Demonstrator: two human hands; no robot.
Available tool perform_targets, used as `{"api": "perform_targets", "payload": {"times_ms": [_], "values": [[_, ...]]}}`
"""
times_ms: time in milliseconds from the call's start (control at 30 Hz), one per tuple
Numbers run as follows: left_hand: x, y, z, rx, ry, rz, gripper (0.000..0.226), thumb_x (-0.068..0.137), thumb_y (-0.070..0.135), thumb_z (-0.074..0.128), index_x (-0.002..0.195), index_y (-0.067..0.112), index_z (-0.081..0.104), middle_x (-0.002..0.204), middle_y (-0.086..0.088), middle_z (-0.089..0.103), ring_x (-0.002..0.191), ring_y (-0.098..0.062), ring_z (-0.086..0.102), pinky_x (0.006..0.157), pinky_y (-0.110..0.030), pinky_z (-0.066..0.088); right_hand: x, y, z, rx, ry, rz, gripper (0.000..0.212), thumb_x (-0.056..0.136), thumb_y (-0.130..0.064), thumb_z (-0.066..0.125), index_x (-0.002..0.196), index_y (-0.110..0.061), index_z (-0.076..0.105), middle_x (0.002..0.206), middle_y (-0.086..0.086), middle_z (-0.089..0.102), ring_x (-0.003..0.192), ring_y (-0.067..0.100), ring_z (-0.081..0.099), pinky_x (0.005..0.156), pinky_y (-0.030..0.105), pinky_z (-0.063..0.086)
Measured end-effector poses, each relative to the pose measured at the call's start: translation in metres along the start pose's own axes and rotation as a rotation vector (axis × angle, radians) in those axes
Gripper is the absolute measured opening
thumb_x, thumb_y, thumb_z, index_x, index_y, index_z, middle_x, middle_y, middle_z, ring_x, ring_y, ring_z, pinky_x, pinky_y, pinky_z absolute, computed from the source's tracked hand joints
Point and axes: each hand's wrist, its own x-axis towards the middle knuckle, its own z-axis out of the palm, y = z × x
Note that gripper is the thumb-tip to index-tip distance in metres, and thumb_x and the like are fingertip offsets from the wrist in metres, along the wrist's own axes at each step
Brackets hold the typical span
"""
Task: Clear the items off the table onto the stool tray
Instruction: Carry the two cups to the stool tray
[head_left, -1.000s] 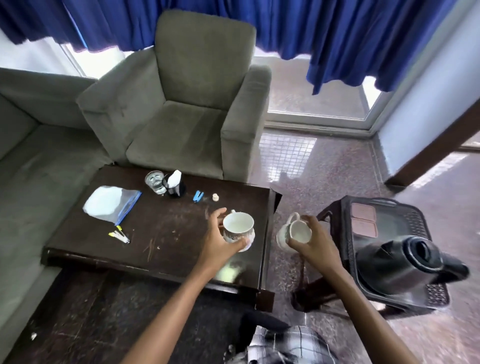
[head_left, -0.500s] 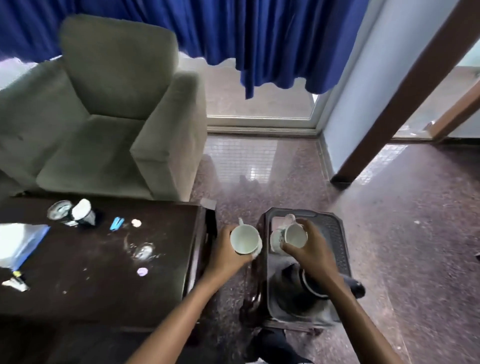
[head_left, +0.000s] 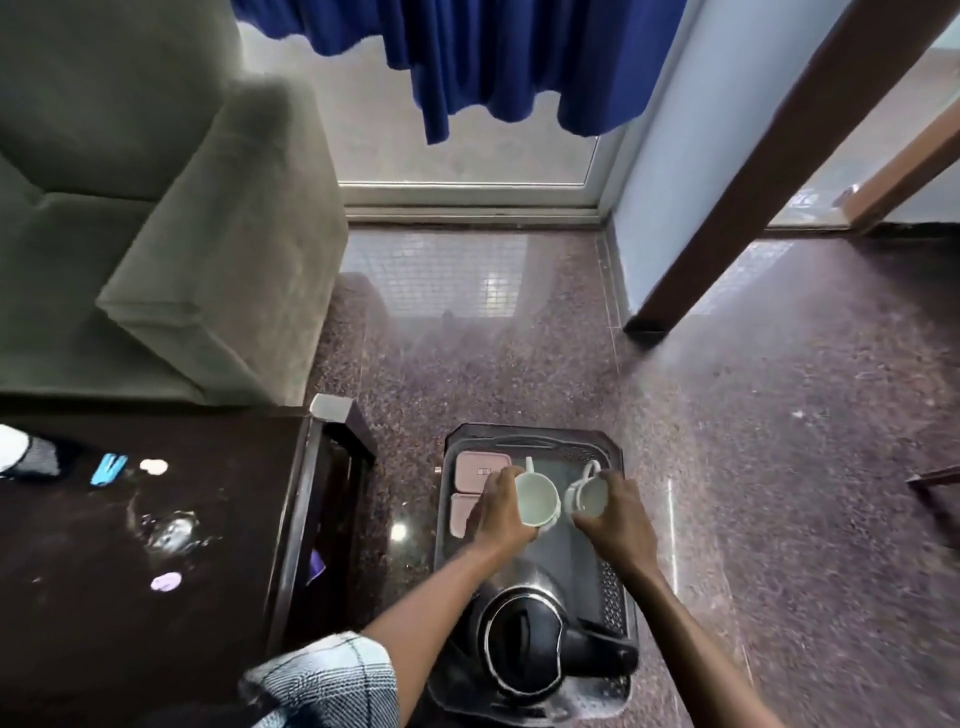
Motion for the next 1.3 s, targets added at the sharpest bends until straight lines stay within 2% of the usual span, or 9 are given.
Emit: {"api": "perform_targets", "payload": {"times_ms": [167,300,533,667,800,967,1100,1233,1300], "values": [[0.029,-0.006,0.019,0.273,0.081,0.095,0.063,0.064,0.034,0.078,0.121,0.019,0.053,0.110,-0.006,0.064,0.105,-0.028,0.058,0.088,-0.035,0.041,0.026,0.009,0.019,-0.090,-0.009,-0.018,0.052,0.078,-0.036,0.067,0.123,-0.018,0.049,0.122,0.011,0.051,0.102,0.034,0.059,0.076,0.038,0.049],[0.047,-0.017,0.035,0.443,0.180,0.155,0.063,0.036,0.043,0.083,0.093,0.027,0.062,0.077,0.005,0.068,0.079,-0.019,0.065,0.075,-0.029,0.039,0.044,0.018,0.032,-0.174,0.006,-0.035,0.055,0.079,-0.041,0.065,0.126,-0.019,0.046,0.125,0.008,0.050,0.105,0.032,0.057,0.077,0.040,0.050],[0.065,-0.031,0.051,0.562,0.188,0.161,0.064,0.033,0.037,0.087,0.092,0.023,0.066,0.079,0.003,0.068,0.086,-0.019,0.064,0.084,-0.037,0.046,0.058,0.017,0.047,-0.288,0.029,-0.071,0.054,0.082,-0.043,0.060,0.127,-0.018,0.044,0.118,0.009,0.052,0.099,0.033,0.060,0.069,0.039,0.050],[0.064,-0.033,0.050,0.600,0.178,0.166,0.067,0.030,0.032,0.088,0.092,0.021,0.066,0.081,0.001,0.071,0.092,-0.020,0.066,0.086,-0.037,0.028,0.059,0.018,0.052,-0.333,0.016,-0.075,0.052,0.083,-0.039,0.060,0.128,-0.018,0.043,0.115,0.009,0.053,0.095,0.033,0.061,0.066,0.038,0.050],[0.065,-0.029,0.049,0.580,0.169,0.107,0.070,0.027,0.029,0.089,0.092,0.021,0.066,0.084,0.001,0.070,0.093,-0.020,0.067,0.086,-0.037,0.027,0.056,0.020,0.052,-0.403,-0.032,-0.100,0.059,0.081,-0.033,0.062,0.134,-0.021,0.038,0.120,0.005,0.050,0.100,0.031,0.058,0.069,0.038,0.050],[0.063,-0.027,0.056,0.583,0.165,0.064,0.075,0.026,0.029,0.089,0.097,0.022,0.063,0.091,0.002,0.069,0.100,-0.020,0.064,0.087,-0.041,0.036,0.053,0.025,0.054,-0.418,0.018,-0.144,0.056,0.078,-0.025,0.067,0.130,-0.018,0.045,0.115,0.006,0.057,0.094,0.030,0.056,0.061,0.037,0.049],[0.063,-0.028,0.056,0.605,0.132,0.046,0.078,0.025,0.030,0.090,0.098,0.021,0.064,0.093,0.001,0.070,0.100,-0.021,0.065,0.090,-0.044,0.043,0.055,0.028,0.054,-0.360,-0.027,-0.130,0.063,0.082,-0.031,0.064,0.137,-0.016,0.038,0.125,0.008,0.050,0.102,0.031,0.057,0.072,0.039,0.050],[0.060,-0.028,0.053,0.610,0.104,0.043,0.092,0.022,0.042,0.090,0.107,0.020,0.065,0.095,0.003,0.069,0.092,-0.018,0.066,0.081,-0.040,0.052,0.053,0.027,0.055,-0.303,-0.025,-0.108,0.067,0.082,-0.033,0.065,0.139,-0.015,0.036,0.129,0.009,0.048,0.105,0.031,0.057,0.076,0.040,0.050],[0.057,-0.027,0.049,0.612,0.081,0.047,0.095,0.032,0.048,0.089,0.118,0.018,0.061,0.104,0.001,0.067,0.095,-0.019,0.064,0.083,-0.039,0.050,0.051,0.027,0.055,-0.287,-0.036,-0.099,0.069,0.082,-0.034,0.065,0.141,-0.016,0.034,0.132,0.009,0.044,0.108,0.031,0.056,0.077,0.041,0.051]]}}
